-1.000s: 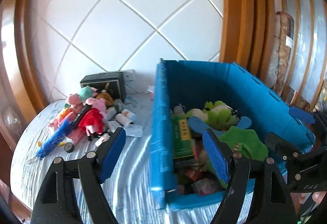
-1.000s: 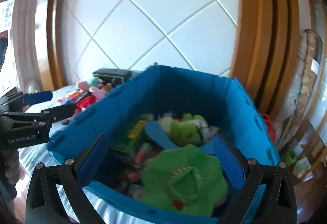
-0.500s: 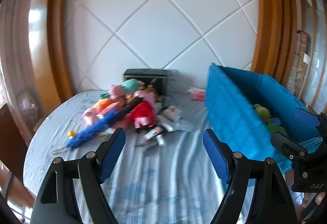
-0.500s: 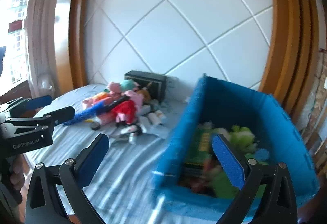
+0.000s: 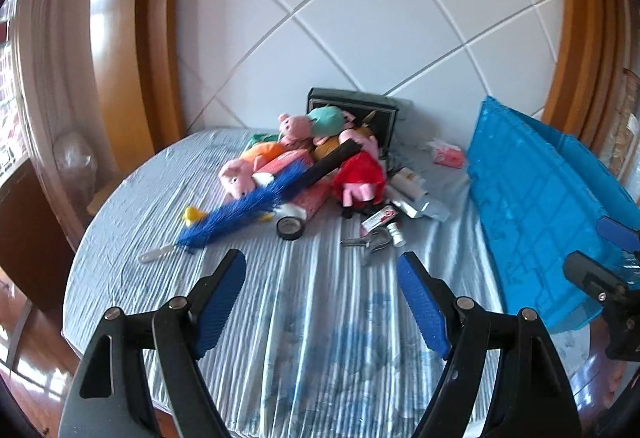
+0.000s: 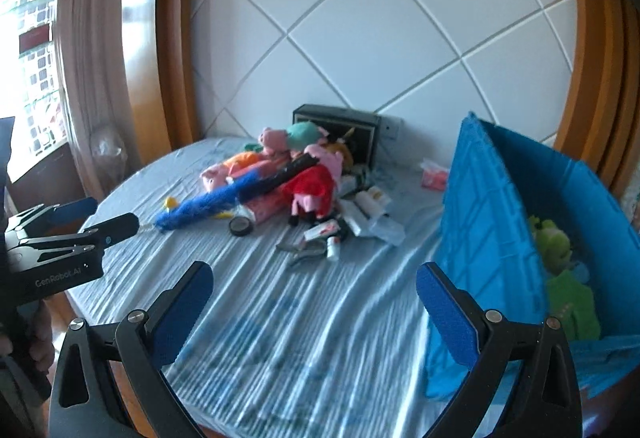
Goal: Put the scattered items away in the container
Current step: 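Withdraw both tools from the crate back toward the item pile, then grasp the metal pliers with the left tool while the right tool grasps the white medicine bottle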
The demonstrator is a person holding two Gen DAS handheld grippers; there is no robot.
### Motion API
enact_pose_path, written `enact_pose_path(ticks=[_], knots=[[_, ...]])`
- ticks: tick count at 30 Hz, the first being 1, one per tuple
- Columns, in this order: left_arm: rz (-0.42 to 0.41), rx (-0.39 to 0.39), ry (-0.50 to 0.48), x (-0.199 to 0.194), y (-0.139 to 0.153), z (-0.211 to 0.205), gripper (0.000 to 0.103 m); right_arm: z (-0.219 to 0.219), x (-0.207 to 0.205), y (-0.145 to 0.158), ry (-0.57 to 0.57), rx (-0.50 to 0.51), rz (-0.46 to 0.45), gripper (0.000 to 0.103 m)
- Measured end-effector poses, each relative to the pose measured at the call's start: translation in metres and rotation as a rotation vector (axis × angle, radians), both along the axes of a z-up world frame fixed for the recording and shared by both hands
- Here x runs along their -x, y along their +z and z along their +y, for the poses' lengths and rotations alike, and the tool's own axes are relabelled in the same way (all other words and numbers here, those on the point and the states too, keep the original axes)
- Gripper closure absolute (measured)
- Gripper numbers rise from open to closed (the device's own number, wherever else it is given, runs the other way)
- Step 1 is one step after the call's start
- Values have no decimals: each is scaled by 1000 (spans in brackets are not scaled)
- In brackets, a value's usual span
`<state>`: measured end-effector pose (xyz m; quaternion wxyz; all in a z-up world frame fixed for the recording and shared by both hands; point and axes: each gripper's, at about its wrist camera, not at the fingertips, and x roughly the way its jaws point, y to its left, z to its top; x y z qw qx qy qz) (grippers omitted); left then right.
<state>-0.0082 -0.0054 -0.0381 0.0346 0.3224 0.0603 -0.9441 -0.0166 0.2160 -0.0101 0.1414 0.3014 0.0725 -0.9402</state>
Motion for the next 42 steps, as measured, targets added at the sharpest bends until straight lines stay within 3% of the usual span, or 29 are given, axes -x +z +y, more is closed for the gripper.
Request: enact_pose_path(ticks=[10, 18, 21, 34, 42], knots=[[-126, -10, 40, 72, -42, 3, 25, -2, 80, -41, 23, 16, -89, 0], [-256, -14, 38, 131, -99, 25, 25, 13, 160, -104, 20, 28, -234, 0], [-286, -24, 0, 154, -117, 33, 25, 18, 178, -122, 11, 32, -272, 0], [-447, 65, -231, 267, -212, 75, 25, 32, 243, -193, -171, 45, -415, 0], [-503, 96, -293, 322, -258, 92, 24, 34, 284, -229, -230, 63, -478, 0]])
